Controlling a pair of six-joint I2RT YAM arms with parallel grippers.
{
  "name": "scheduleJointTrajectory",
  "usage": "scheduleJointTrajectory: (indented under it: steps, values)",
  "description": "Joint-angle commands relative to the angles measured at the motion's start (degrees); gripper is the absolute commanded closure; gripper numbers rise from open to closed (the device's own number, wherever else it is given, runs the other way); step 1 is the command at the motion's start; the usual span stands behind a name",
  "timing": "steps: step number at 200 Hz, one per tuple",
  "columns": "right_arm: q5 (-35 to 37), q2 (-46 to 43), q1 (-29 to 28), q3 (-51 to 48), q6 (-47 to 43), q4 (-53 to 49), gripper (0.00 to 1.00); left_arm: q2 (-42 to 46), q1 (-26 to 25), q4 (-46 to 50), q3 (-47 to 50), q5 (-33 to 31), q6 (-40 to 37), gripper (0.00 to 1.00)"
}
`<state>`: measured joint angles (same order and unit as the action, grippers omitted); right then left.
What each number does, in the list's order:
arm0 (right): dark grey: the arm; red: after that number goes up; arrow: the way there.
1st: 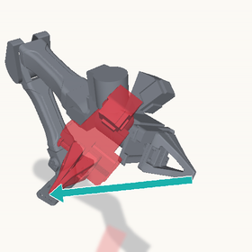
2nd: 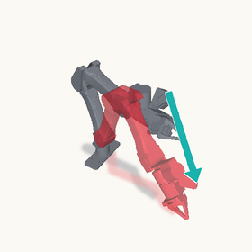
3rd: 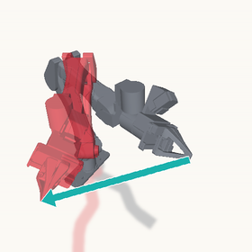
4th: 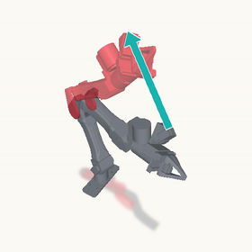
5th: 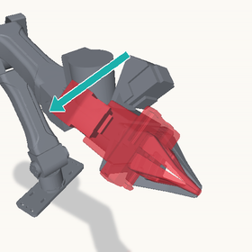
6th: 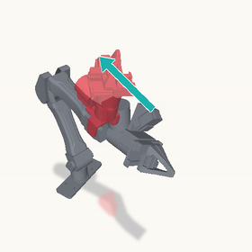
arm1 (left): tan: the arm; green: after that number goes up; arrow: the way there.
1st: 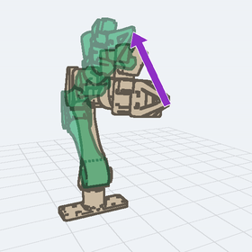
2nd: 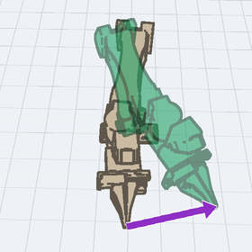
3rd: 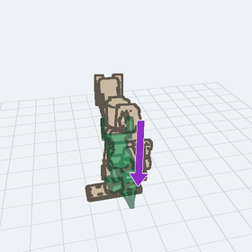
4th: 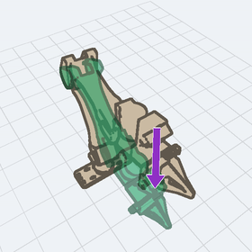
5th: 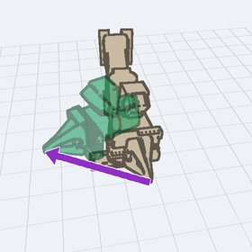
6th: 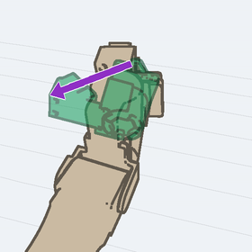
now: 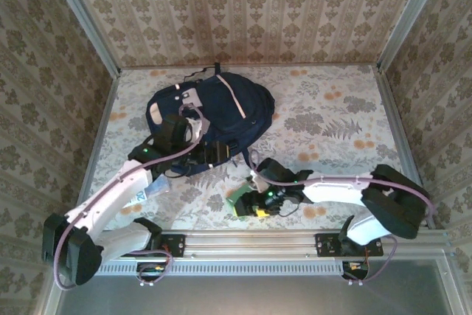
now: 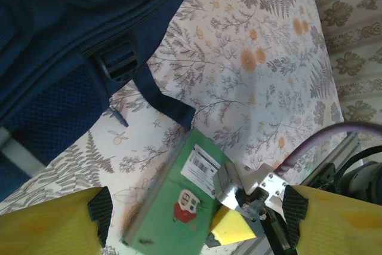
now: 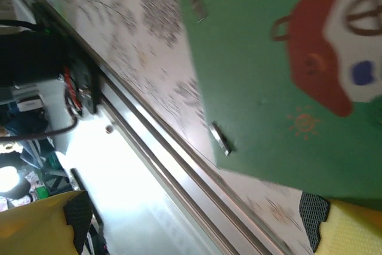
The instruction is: Pack books, pencil case, and school supplies into a backpack
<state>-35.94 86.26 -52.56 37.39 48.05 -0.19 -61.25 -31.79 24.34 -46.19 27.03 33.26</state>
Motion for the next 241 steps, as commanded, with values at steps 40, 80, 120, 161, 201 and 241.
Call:
scheduleJointTrajectory:
  steps: [40, 80, 120, 161, 201, 241]
  values:
    - [0.0, -9.8, 3.1, 7.1, -10.8, -16.4, 0.07, 6.5, -0.4, 0.9, 9.8, 0.9, 7.0, 0.21]
    - [15.0, -11.5, 14.4, 5.2, -11.4, -25.0, 0.12, 6.1, -3.1, -3.7, 17.2, 0.7, 13.2, 0.21]
    - [10.0, -2.6, 17.2, 5.9, -11.4, -20.0, 0.14, -0.2, -5.0, -15.2, 23.2, 4.2, 17.2, 0.22]
    - [4.2, 4.0, 17.1, 4.6, -8.3, -12.6, 0.25, -6.5, -6.2, -20.2, 22.8, 5.4, 17.0, 0.23]
    - [0.7, 4.4, 16.2, 2.3, -5.5, -7.5, 0.37, -10.6, -6.8, -23.5, 22.6, 6.0, 17.0, 0.26]
    - [0.2, 1.6, 16.0, 1.7, -5.4, -7.6, 0.48, -14.0, -7.7, -25.5, 21.9, 7.1, 16.9, 0.29]
